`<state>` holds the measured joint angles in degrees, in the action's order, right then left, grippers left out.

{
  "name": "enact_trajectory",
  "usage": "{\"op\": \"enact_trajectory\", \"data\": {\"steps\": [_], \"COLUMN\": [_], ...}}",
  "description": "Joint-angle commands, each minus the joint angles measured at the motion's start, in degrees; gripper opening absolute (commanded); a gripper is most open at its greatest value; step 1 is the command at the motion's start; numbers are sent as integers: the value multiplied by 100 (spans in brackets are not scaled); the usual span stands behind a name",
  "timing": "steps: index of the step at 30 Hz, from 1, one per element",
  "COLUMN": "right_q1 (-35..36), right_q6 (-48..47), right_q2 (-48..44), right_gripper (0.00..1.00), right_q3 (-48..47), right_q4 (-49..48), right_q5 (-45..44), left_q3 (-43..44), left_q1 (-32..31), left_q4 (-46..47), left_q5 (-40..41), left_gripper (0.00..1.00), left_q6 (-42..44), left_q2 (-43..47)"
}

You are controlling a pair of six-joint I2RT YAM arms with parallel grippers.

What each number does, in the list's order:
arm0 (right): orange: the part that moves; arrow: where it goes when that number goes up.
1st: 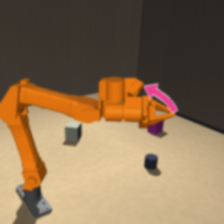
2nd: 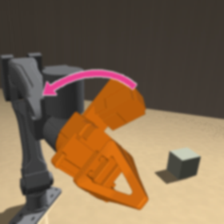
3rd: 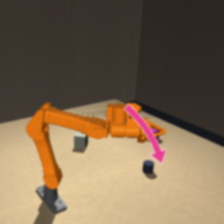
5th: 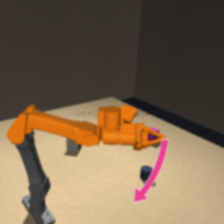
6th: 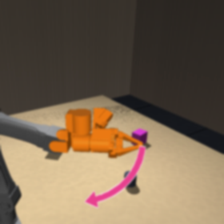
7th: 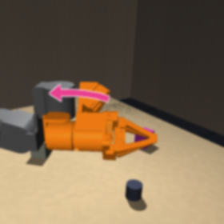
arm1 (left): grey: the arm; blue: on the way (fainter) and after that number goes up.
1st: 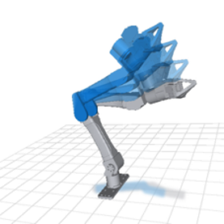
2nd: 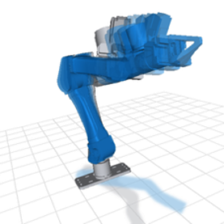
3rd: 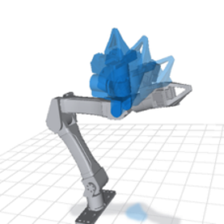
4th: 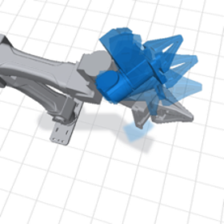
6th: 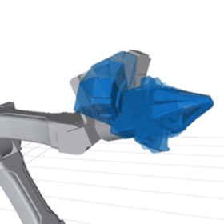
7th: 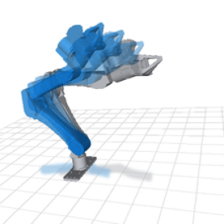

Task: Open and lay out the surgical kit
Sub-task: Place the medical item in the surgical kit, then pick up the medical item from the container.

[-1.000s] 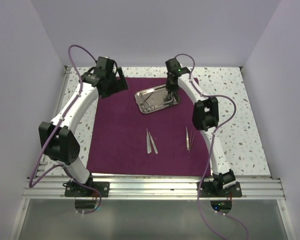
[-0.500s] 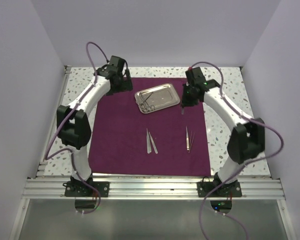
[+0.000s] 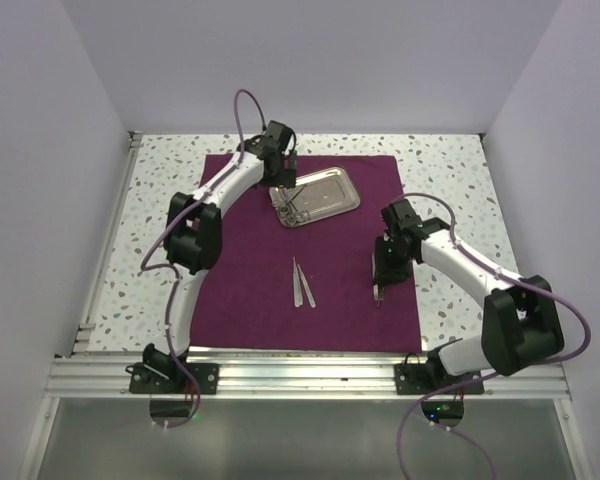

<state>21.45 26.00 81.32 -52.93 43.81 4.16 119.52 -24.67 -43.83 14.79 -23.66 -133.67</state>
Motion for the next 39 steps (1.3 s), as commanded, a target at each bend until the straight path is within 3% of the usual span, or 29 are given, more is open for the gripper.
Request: {"op": "enact_trajectory", "data": {"steps": [1,3,6,17,28,39], "right_q1": [17,8,8,17,8,227], "right_q6": [-60,-86,-112,-297,-473,-324], "right_q2": [-301,-380,-590,-1092,-1144,-1075], "right_gripper": [39,62,68,68,68,64], "right_q3": [98,-6,-235,-552,-728,-526], "right_q4": [-75,65,285,866,1164,1130], "right_q5": [94,6,-117,-408,-408,-434], "left_q3": [667,861,1029,1108,792,239], "left_q1": [-170,-231,-310,-636,-636,-627], "left_q4": [305,244,348,411,112,6], "left_q5": [77,60,33,15,200,-160], "left_gripper": [93,93,93,87,70,33], "left_q6": [230,160,134,512,371,274], "left_q2": [-168,-361,-493,-942,-1285,-1364]}}
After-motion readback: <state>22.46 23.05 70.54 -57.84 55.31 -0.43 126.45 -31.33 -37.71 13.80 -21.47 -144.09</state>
